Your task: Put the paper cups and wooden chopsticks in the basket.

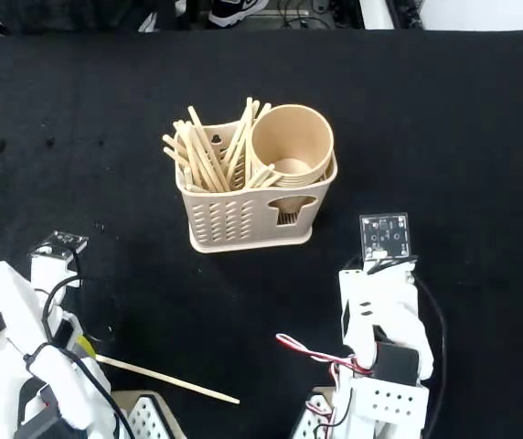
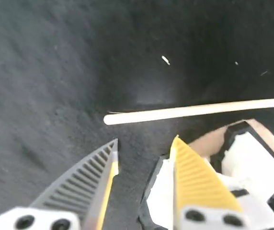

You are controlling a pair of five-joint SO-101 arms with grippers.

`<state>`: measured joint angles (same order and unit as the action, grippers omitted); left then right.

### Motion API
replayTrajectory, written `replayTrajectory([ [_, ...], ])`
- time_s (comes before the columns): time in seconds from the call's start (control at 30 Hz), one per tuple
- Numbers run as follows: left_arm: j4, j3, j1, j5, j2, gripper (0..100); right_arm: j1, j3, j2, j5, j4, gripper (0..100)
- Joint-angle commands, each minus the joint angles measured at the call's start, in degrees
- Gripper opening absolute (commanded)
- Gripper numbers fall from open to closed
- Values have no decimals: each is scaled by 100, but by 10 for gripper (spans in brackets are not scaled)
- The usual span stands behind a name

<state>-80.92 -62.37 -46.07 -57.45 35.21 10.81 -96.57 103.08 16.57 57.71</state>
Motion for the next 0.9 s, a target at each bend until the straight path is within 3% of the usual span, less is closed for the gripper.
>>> replayTrajectory([
  [0.0,211,-163,330,18,0,181,-62,4,409,35,-35,15],
  [0.3,1424,-549,2255,2435,26,181,-62,4,409,35,-35,15],
  [0.57,1916,154,2571,3921,44,181,-62,4,409,35,-35,15],
  [0.67,1653,382,2545,3815,62,181,-53,4,409,35,-35,15],
  [0.87,-26,963,1938,1890,62,178,-53,4,409,35,-35,15],
])
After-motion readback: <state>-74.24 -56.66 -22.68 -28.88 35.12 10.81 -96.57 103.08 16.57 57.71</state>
